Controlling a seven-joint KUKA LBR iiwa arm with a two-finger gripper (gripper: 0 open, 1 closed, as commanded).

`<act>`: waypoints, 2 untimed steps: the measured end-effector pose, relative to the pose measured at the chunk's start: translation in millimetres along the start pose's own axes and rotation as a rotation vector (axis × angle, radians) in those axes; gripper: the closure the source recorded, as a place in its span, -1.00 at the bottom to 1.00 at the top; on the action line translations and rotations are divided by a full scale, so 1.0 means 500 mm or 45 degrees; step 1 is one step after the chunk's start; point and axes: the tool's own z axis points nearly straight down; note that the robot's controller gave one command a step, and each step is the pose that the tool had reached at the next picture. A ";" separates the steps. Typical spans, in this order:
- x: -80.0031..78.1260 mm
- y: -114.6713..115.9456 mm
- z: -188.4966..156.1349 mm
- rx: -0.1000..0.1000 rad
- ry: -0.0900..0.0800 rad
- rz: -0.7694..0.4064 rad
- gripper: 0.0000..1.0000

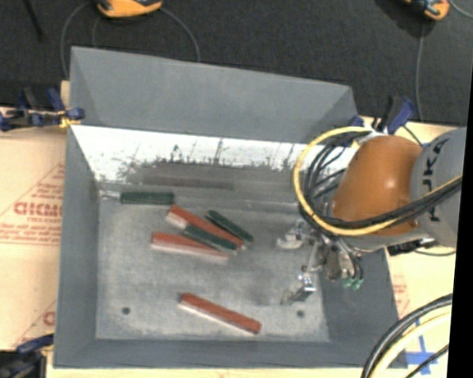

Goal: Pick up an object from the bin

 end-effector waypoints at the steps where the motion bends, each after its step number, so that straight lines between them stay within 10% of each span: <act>1: -0.039 0.042 0.053 0.003 -0.009 -0.122 -1.00; 2: -0.071 0.068 0.095 0.002 0.000 -0.390 -1.00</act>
Offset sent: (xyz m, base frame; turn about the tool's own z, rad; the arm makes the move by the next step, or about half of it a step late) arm 0.0688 0.0603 -0.0739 -0.1015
